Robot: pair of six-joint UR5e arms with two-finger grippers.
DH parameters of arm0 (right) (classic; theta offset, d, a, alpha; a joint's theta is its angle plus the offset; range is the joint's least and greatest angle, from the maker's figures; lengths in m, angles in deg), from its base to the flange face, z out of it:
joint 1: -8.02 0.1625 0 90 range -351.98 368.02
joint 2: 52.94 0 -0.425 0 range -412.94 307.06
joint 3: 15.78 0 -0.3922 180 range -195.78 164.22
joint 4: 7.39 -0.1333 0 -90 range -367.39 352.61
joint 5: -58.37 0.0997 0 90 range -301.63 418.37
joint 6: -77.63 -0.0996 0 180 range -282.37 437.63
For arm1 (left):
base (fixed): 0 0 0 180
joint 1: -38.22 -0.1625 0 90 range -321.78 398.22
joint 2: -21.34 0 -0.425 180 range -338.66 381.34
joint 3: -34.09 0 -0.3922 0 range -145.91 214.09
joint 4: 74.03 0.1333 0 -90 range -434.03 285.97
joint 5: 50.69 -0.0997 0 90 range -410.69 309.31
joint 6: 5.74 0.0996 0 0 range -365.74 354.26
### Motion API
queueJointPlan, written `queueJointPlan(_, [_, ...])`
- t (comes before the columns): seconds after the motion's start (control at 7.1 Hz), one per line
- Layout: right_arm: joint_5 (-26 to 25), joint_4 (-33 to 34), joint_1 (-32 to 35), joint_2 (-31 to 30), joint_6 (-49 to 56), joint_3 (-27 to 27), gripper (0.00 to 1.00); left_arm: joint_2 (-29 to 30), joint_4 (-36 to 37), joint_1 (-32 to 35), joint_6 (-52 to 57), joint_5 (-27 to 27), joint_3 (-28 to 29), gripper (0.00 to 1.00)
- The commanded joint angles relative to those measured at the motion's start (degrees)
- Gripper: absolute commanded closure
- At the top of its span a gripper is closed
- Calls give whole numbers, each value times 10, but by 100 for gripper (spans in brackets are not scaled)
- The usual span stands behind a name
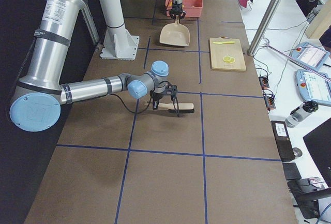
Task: Sweep and dump trash into bin
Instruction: 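Carry the empty dustpan with the left gripper back onto the table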
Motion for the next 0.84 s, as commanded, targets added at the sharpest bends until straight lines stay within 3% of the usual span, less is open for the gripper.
queueJointPlan(0.0, [1, 0, 0, 0, -3, 1, 100, 4, -1, -15, 0, -26, 9, 94])
queueJointPlan(0.42, [0, -2, 0, 1, -4, 0, 100, 6, -5, -17, -25, -38, 14, 92])
queueJointPlan(0.7, [0, -2, 0, 2, -4, 2, 100, 6, -4, -18, -28, -39, 13, 66])
